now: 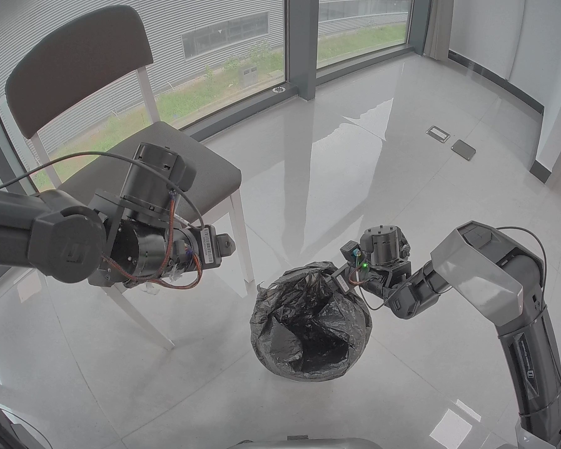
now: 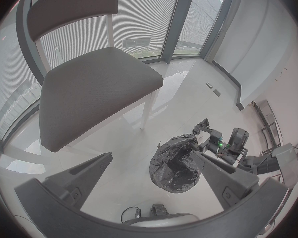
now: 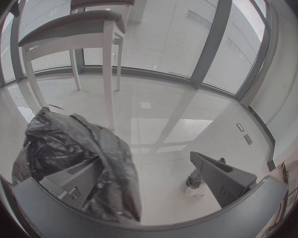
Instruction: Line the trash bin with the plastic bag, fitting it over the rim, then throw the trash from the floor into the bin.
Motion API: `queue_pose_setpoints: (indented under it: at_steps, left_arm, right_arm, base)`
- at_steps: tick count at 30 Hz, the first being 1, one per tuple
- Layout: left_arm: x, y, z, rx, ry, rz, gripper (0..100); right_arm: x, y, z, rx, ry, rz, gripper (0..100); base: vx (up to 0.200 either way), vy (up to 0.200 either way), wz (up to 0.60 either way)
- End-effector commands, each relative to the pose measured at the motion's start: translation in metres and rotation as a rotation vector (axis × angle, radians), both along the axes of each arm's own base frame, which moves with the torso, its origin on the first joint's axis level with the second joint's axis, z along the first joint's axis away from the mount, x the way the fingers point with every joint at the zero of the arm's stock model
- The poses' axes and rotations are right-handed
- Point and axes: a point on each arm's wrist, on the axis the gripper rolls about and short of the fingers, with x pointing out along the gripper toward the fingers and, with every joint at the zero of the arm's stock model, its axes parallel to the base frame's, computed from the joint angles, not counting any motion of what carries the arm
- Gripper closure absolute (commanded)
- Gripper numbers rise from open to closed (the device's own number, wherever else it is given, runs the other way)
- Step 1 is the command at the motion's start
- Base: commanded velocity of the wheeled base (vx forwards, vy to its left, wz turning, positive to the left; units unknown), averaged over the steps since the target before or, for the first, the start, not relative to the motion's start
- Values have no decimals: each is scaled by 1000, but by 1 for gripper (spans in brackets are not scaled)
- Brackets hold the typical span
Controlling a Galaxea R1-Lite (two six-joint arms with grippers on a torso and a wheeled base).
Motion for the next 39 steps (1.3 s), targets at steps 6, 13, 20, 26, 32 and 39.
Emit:
queue_pose_setpoints:
  at_steps: [6,13,20,26,32,39]
  left_arm:
    - [-8,5,3,-2,-6,3,0]
    - [-9,6,4,0,-10,7,0]
    - [-11,7,2,3,-3,8,0]
    - [-13,8,3,1,-6,8,0]
    - [-18,11,1,7,4,8,0]
    - [-19,14,1,2,6,19,0]
  right_arm:
    - [16,-19,-11,9,-6,-50,0]
    - [25,-21,3,44,-52,-66,0]
    - [28,-14,12,64,-78,-59,0]
    - [21,4,-5,77,-41,-32,0]
    - [-6,33,-19,93,35,10,0]
    - [-37,33,-35,63,114,29,0]
  base:
    - [0,0,0]
    - [0,0,0]
    - [0,0,0]
    - [0,0,0]
    - [0,0,0]
    - [0,0,0]
